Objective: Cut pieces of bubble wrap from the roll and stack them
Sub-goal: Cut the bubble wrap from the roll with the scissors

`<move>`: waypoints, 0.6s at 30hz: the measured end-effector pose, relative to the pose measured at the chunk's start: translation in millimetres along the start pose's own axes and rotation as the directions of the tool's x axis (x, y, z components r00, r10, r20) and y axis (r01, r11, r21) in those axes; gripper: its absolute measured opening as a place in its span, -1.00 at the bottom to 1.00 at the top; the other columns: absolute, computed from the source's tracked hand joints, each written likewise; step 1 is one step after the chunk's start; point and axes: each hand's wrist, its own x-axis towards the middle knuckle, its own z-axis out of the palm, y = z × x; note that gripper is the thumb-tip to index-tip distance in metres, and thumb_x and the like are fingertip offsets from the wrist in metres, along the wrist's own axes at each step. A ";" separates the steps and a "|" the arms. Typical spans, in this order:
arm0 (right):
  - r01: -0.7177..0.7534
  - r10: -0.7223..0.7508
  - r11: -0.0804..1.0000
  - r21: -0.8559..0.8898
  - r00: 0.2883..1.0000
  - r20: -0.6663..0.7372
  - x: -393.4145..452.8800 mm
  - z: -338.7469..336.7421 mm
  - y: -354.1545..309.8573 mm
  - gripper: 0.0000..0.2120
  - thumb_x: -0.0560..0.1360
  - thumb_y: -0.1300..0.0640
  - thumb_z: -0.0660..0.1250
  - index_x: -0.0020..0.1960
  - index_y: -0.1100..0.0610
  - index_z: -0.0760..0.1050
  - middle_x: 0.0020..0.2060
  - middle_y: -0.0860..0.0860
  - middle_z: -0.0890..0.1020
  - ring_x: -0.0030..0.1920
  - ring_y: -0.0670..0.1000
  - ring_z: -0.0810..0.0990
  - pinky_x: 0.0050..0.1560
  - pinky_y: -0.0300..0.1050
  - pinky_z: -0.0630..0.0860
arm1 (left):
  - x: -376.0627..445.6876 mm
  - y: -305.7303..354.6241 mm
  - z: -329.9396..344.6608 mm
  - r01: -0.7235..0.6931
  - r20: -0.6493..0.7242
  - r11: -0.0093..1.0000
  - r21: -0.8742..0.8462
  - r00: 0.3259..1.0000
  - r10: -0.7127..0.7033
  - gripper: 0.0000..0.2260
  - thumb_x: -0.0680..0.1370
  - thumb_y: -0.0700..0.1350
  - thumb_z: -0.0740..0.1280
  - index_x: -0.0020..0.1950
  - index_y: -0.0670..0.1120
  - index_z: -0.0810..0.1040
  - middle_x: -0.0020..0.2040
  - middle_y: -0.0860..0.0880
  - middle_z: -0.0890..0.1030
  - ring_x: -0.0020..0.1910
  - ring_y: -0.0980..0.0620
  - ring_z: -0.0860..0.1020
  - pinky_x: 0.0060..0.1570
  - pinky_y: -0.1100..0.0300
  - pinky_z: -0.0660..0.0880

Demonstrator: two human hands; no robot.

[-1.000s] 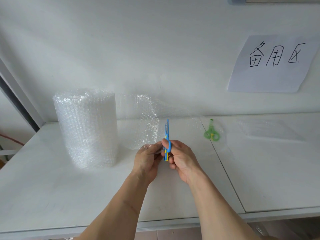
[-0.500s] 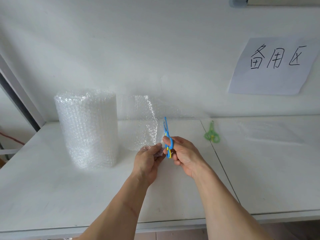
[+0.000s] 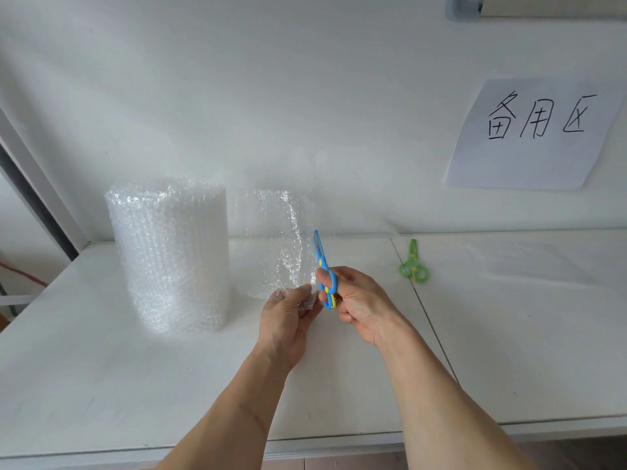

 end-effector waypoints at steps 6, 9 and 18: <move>0.009 -0.007 0.997 0.082 1.000 -0.027 -2.0 1.7 6.1 -0.72 0.37 -0.11 0.51 -0.08 0.05 0.58 -0.35 0.05 0.59 -0.53 -0.11 0.30 -0.45 -0.21 0.14 | -2.0 -0.3 2.0 0.000 0.045 1.000 0.001 0.999 0.000 -0.93 0.54 -0.22 0.37 -0.02 -0.19 0.52 -0.16 -0.16 0.59 -0.18 -0.06 0.60 0.13 0.03 0.54; 0.008 -0.005 0.994 0.113 1.000 -0.028 -3.0 5.4 8.4 -0.71 0.38 -0.10 0.50 -0.06 0.07 0.58 -0.37 0.03 0.60 -0.53 -0.12 0.31 -0.47 -0.22 0.14 | -0.5 3.1 1.5 0.038 0.092 0.999 0.033 0.995 -0.040 -0.72 0.56 -0.15 0.35 0.20 -0.29 0.55 -0.04 -0.17 0.62 -0.10 -0.05 0.61 0.09 0.07 0.55; -0.005 0.005 0.991 0.136 1.000 0.000 0.0 9.5 7.2 -0.77 0.41 -0.10 0.48 -0.13 0.05 0.57 -0.32 0.04 0.61 -0.48 -0.10 0.31 -0.49 -0.24 0.17 | -1.9 7.1 2.1 0.093 0.132 0.991 0.093 0.986 -0.105 -0.75 0.58 -0.16 0.33 0.21 -0.25 0.52 -0.19 -0.19 0.60 -0.26 -0.17 0.59 -0.24 -0.04 0.56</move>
